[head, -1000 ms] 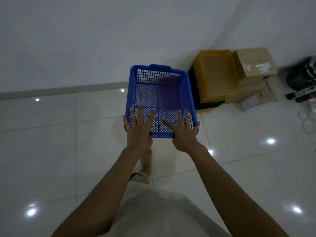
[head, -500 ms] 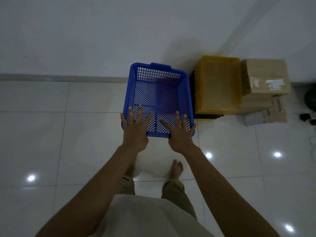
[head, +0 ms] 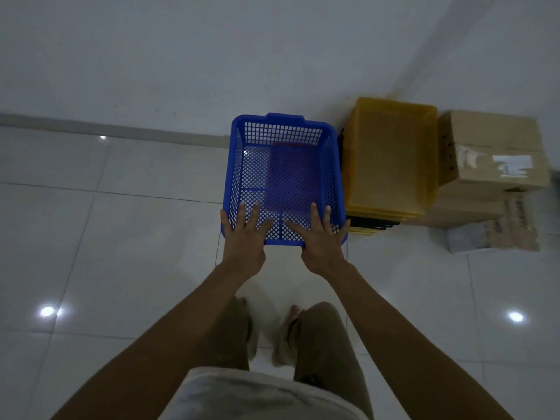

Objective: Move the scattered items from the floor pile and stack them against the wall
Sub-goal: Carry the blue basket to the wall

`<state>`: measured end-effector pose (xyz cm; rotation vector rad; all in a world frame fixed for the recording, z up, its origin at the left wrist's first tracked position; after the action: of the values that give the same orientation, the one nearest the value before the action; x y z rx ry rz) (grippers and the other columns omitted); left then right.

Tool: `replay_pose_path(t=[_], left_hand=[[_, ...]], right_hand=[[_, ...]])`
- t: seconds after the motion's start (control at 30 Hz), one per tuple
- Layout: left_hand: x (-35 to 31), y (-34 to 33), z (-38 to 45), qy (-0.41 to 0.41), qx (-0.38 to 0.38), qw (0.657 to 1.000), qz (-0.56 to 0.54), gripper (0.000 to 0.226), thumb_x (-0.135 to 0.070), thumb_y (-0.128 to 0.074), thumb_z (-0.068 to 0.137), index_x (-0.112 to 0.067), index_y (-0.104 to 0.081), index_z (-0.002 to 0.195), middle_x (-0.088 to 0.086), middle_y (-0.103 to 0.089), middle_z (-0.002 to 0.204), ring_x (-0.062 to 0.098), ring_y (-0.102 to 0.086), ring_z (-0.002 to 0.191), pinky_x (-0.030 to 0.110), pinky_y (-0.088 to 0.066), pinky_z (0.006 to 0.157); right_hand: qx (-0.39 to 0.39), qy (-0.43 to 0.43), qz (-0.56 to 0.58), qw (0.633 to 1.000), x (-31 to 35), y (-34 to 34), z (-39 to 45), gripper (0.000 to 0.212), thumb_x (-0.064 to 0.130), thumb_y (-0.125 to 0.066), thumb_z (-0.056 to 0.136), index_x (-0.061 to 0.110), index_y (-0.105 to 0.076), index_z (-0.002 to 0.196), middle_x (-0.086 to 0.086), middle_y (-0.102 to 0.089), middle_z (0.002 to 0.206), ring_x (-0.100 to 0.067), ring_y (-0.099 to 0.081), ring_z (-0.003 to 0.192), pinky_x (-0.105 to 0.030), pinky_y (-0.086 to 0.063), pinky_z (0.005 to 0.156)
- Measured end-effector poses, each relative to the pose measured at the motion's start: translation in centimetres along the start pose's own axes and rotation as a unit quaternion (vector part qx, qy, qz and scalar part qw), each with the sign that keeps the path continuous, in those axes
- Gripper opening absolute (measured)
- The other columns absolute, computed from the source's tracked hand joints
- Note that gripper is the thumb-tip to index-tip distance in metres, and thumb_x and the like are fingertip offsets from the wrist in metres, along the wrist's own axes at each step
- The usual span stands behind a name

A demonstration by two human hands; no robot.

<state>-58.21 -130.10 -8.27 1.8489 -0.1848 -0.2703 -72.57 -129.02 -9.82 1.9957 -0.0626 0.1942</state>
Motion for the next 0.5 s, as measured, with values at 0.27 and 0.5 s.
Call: replay_pose_path(t=[0.27,0.5], left_hand=[[1.2,-14.8,9.7,-0.043,0.004,0.997,0.070,0.069,-0.023,-0.053,0.094,-0.038,-0.017,0.151,0.006,-0.001,0.162,0.036,0.006,0.147,0.066,0.019,0.104],[2.5,-25.3,18.3,-0.052,-0.051,0.991,0.115,0.071,-0.025,-0.051,0.094,-0.039,-0.011,0.151,0.007,0.004,0.162,0.037,0.006,0.147,0.067,0.013,0.107]], right_hand=[[-0.038,-0.006,-0.005,0.999,-4.5,-12.7,11.0,0.071,0.012,-0.049,0.094,0.052,-0.024,0.147,-0.009,0.016,0.162,-0.040,0.025,0.144,-0.075,0.015,0.102],[-0.085,-0.010,-0.022,0.996,-8.4,-22.1,20.8,0.070,0.022,-0.051,0.095,0.055,-0.017,0.147,-0.007,0.022,0.161,-0.041,0.028,0.142,-0.075,0.013,0.102]])
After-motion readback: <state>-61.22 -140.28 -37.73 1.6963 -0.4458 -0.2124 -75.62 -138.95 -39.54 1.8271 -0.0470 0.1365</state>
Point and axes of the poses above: each hand's wrist, its own z-axis towards the middle knuckle, its own y-axis out of the back of the hand, x = y × z, the point moved 9 cm from there along z, towards the middle knuckle
